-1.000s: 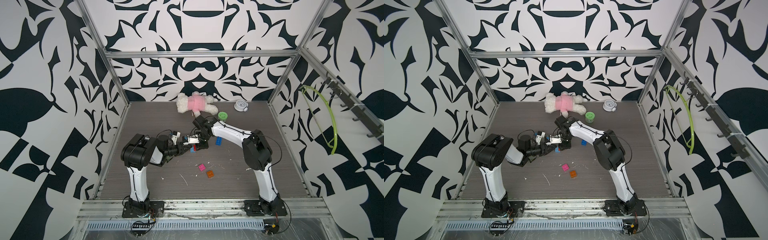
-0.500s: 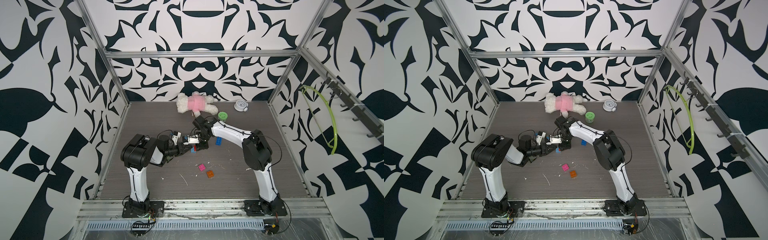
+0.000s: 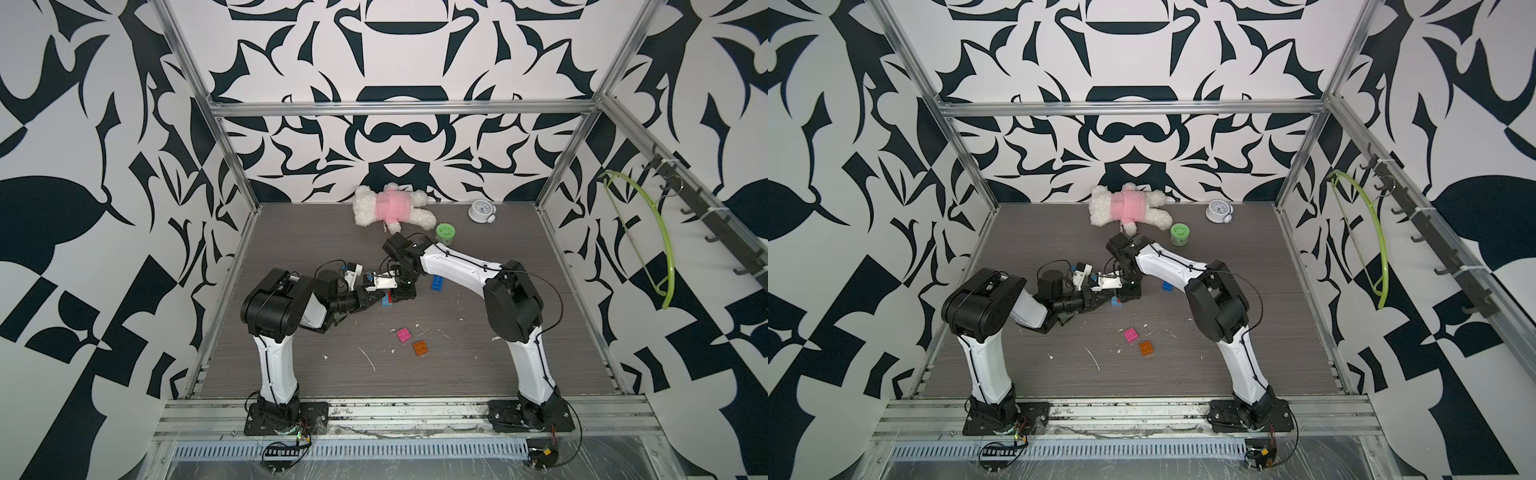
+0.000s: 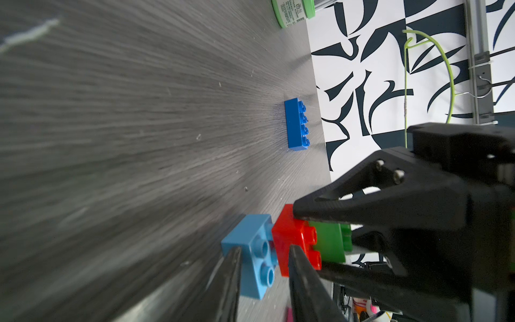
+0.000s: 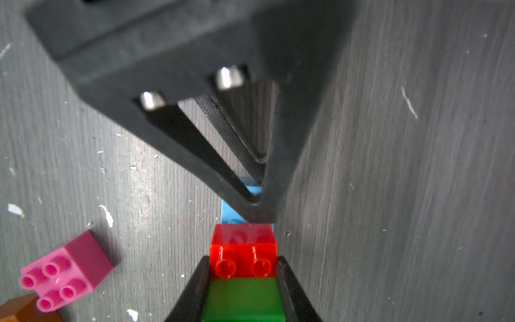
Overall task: Assemble the letter y with lego
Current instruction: Assemble the lego brick with the lego brick.
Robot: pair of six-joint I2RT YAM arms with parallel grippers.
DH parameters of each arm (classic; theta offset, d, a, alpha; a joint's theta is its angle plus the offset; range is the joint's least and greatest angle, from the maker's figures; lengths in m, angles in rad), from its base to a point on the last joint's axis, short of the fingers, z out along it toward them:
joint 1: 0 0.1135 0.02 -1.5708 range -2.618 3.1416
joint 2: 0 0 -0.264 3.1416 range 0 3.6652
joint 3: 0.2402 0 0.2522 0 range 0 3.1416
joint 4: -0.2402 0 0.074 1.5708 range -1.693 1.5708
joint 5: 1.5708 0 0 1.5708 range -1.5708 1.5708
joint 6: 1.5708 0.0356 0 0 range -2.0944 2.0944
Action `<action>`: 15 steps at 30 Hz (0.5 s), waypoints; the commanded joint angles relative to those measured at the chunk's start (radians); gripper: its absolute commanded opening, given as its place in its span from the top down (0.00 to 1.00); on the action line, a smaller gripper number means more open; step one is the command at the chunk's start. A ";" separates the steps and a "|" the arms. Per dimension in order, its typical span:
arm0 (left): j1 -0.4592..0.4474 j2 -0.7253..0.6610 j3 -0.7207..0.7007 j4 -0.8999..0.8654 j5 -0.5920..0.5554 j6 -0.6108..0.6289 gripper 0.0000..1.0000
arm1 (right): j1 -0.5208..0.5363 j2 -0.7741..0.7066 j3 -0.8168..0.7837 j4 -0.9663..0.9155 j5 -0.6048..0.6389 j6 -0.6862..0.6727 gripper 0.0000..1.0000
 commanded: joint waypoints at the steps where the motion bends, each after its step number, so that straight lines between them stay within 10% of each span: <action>1: -0.009 0.036 -0.038 -0.158 -0.028 0.020 0.67 | 0.011 0.019 0.031 -0.073 0.019 0.030 0.79; 15: -0.018 0.039 -0.037 -0.158 -0.029 0.015 0.68 | 0.028 0.039 0.029 -0.078 0.079 0.098 0.85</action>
